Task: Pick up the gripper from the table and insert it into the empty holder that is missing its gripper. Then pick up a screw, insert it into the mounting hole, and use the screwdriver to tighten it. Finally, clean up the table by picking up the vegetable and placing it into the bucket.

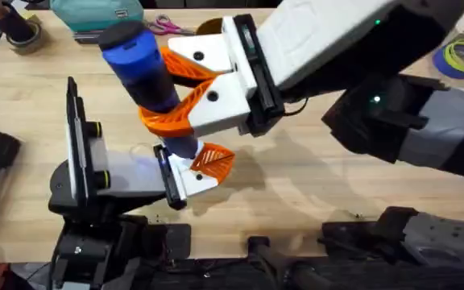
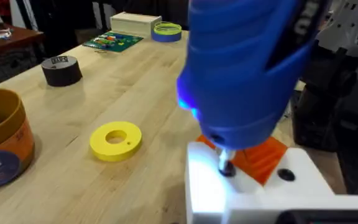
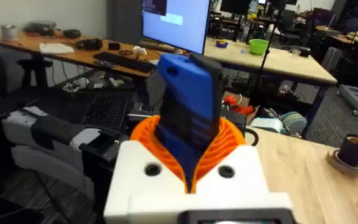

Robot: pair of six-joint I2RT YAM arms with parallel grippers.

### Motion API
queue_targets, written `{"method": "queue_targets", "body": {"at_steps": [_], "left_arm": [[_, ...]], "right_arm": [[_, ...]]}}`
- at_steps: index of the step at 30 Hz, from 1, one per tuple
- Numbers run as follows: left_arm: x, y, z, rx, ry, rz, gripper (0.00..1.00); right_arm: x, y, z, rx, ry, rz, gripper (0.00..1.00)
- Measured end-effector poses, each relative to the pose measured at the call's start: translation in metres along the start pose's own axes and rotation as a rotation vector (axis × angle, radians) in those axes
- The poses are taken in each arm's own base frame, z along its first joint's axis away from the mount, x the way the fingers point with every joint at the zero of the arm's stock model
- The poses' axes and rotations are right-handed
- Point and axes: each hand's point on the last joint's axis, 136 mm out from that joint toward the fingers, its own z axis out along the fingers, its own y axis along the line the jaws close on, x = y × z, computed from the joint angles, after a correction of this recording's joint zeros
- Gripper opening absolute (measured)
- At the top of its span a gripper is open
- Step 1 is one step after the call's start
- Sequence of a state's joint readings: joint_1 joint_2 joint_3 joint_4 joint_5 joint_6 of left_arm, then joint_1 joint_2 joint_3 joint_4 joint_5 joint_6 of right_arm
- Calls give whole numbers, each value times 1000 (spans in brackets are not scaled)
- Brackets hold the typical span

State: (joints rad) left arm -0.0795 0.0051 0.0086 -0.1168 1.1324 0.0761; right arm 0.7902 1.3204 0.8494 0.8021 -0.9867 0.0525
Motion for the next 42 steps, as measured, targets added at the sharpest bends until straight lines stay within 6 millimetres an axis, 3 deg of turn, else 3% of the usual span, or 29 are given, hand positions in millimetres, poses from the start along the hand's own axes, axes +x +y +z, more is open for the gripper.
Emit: {"method": "queue_targets", "body": {"at_steps": [42], "left_arm": [[0, 0, 0, 0, 0, -1, 6]], "right_arm": [[5, -3, -1, 8, 15, 44, 21]]}}
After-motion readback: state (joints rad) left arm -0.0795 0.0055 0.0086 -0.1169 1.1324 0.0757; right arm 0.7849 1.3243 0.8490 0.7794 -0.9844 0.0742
